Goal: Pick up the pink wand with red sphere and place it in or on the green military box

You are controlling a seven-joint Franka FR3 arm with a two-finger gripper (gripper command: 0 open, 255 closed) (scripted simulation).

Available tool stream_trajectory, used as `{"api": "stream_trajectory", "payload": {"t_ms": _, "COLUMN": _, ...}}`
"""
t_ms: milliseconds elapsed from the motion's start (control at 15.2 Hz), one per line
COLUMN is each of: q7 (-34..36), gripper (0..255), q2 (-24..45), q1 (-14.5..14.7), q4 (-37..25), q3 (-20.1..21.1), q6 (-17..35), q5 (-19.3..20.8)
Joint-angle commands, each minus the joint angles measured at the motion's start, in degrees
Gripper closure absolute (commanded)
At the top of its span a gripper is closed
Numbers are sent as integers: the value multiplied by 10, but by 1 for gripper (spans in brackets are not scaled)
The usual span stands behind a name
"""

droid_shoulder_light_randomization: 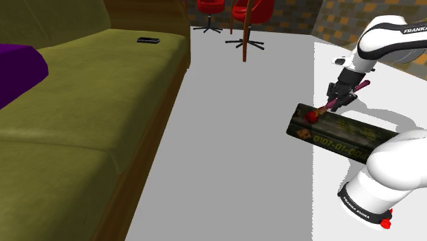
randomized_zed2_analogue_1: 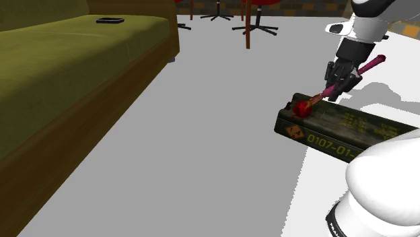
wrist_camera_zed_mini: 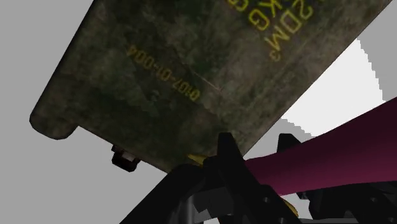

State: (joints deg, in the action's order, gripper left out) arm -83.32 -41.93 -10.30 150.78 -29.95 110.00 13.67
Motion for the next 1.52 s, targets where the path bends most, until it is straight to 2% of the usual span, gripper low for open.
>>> {"api": "stream_trajectory", "payload": {"t_ms": 0, "q7": -27, "gripper": 255, "q2": -11, "q1": -19, "q4": 1, "q3": -21, "q6": -9, "q5": 19}}
{"api": "stream_trajectory", "payload": {"t_ms": 462, "q7": -121, "gripper": 255, "q2": -28, "q1": -74, "q4": -21, "q3": -94, "q6": -41, "q5": 78}}
{"api": "stream_trajectory", "payload": {"t_ms": 1320, "q7": -128, "gripper": 255, "q2": 17, "q1": -71, "q4": 47, "q3": -148, "q6": 73, "q5": 108}}
{"api": "stream_trajectory", "payload": {"t_ms": 1452, "q7": -128, "gripper": 255, "q2": 17, "q1": -71, "q4": 47, "q3": -148, "q6": 73, "q5": 108}}
